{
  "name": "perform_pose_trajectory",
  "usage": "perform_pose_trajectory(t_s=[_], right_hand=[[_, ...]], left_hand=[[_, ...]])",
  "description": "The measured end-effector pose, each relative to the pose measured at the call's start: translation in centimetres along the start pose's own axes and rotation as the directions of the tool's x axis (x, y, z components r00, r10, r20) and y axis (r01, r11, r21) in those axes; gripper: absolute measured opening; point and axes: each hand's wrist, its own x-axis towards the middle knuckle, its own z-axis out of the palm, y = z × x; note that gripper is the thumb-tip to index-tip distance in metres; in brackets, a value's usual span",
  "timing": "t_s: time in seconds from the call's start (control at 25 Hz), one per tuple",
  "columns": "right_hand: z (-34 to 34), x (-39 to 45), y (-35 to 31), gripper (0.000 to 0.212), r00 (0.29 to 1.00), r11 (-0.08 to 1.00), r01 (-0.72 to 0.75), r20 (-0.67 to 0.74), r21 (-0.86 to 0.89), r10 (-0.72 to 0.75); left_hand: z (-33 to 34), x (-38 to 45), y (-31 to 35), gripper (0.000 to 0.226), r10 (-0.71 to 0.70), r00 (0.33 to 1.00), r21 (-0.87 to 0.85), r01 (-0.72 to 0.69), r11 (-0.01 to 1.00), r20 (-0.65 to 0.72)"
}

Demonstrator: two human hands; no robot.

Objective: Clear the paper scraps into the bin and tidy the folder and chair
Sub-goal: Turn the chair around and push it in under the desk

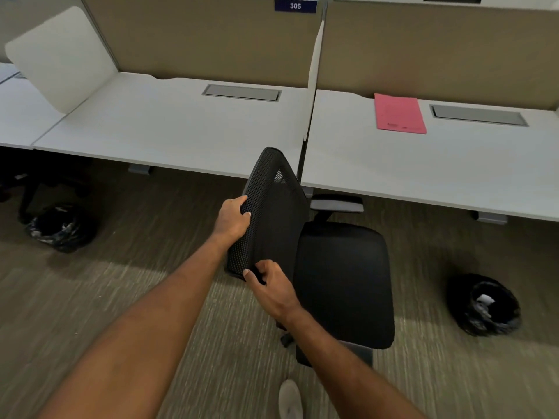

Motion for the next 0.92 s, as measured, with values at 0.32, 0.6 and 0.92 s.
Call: perform_pose_trajectory(t_s=[0.32,0.6,0.92], right_hand=[[-2.6,-4.7,1.8,0.093,0.995,0.981,-0.071,0.061,-0.179,0.083],[-6.2,-9.1,4.1,0.114,0.979,0.846,-0.035,0.152,-0.532,0.136],[-8.7,-13.6,6.4,0.112,0.958,0.438,-0.029,0.1,-0.898,0.269]], left_hand=[[1.4,-2.6,0.3,0.052,0.1,0.994,0.207,-0.109,0.972,0.054],[3.6,-5.4,-1.0,0.049,0.209,0.958,0.56,-0.285,0.778,0.196],[6.3,-14.2,-0.2,0.035,0.312,0.928,0.586,-0.37,0.72,0.203]])
